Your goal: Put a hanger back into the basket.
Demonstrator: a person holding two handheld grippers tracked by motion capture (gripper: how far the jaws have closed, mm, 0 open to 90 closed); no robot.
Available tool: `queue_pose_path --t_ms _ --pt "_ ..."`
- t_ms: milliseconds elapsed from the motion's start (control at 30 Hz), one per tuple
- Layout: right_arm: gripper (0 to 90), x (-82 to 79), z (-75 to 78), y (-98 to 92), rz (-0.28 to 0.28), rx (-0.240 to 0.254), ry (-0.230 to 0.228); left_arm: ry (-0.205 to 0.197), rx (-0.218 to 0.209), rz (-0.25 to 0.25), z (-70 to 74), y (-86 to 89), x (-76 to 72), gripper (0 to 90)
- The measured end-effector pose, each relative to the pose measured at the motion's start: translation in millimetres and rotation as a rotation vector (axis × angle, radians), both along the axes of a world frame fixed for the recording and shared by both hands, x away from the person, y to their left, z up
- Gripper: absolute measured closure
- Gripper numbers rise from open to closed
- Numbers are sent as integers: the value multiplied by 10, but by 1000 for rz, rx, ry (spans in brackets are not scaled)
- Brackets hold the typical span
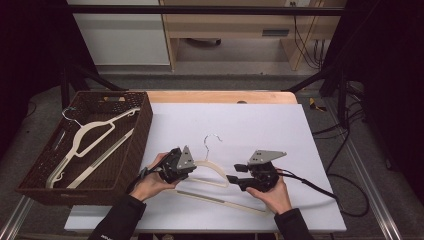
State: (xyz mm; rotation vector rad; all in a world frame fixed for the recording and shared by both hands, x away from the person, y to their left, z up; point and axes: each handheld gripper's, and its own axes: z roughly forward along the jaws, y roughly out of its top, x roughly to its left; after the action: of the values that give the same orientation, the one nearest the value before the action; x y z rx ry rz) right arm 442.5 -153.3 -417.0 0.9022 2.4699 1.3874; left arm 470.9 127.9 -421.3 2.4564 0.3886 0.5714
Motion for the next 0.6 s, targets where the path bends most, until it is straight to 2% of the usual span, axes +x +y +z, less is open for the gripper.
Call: queue_pose_path --t_ms 133,233,333,467,533,567,600 --pt "469 125 19 181 1 9 5 -10 -10 4 2 11 -42 754" --pt "492 189 -17 275 17 11 34 -8 -10 7 5 15 -58 754" --pt "549 237 -75 337 24 -7 66 -9 -13 5 -1 11 -66 754" --pt "663 268 -131 397 63 -29 107 -4 -7 -9 4 -3 -87 754" --pt "736 279 -148 408 78 -36 109 -2 -15 -14 2 -13 -102 755" --pt "781 272 -147 407 89 -41 123 3 -13 -16 7 -13 -106 755" --pt "784 272 -149 406 98 -42 122 0 -15 -18 6 -13 -114 754"
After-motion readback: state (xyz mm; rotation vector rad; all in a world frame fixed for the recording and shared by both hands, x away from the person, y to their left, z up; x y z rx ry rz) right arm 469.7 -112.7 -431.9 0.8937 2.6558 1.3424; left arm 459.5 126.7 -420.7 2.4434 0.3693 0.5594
